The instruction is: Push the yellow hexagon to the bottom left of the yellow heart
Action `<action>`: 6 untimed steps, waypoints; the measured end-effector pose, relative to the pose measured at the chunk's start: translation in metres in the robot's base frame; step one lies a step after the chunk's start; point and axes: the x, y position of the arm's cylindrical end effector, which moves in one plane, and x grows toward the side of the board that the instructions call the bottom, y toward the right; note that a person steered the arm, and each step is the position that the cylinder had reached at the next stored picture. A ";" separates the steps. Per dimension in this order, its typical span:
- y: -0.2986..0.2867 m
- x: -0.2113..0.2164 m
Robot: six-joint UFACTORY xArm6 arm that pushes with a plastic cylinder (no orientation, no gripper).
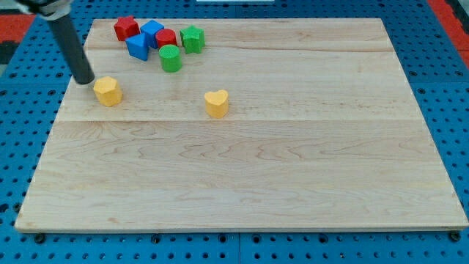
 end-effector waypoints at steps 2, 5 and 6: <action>0.165 0.008; 0.116 0.050; 0.200 0.047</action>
